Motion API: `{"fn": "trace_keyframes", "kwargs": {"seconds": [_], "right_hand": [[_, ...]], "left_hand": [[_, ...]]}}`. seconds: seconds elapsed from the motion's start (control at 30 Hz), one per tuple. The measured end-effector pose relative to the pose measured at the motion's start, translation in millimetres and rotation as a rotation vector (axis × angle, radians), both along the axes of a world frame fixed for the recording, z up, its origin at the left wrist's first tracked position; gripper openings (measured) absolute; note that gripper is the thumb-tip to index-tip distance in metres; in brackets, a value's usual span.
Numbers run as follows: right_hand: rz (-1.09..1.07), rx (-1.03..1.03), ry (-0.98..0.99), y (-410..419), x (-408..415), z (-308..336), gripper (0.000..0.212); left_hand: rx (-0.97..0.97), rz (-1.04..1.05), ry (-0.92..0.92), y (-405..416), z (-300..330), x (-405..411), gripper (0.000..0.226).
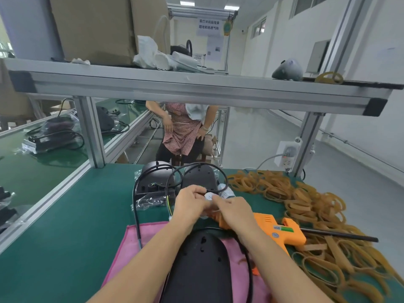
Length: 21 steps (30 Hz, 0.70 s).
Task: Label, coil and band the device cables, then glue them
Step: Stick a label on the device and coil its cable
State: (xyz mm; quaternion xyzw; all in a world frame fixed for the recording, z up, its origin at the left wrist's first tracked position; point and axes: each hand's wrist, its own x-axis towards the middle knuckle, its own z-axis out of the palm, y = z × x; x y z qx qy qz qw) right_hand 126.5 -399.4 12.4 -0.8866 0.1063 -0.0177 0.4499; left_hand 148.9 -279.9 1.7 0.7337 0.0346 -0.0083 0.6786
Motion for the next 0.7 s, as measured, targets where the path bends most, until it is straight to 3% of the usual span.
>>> {"fn": "trace_keyframes", "kwargs": {"seconds": [0.07,0.13,0.3,0.43,0.57,0.7], "right_hand": [[-0.049,0.414,0.059,-2,-5,5,0.029],[-0.060,0.569,0.037,-8,-8,2,0.020],[0.019,0.609,-0.008,-24,-21,1,0.012],[0.122,0.539,-0.001,-32,-27,-5,0.013],[0.120,0.522,-0.066,-38,-30,-9,0.010],[0.080,0.462,-0.168,-41,-30,-10,0.012]], "left_hand": [[-0.004,-0.082,-0.037,-3,5,-8,0.032],[0.066,-0.165,-0.064,-4,8,-14,0.033],[0.072,-0.170,-0.080,-2,7,-12,0.031],[0.036,-0.322,-0.035,-5,-1,-10,0.039],[0.103,-0.429,-0.064,-6,-4,-10,0.030],[0.114,-0.396,-0.124,-11,-2,-7,0.018]]}}
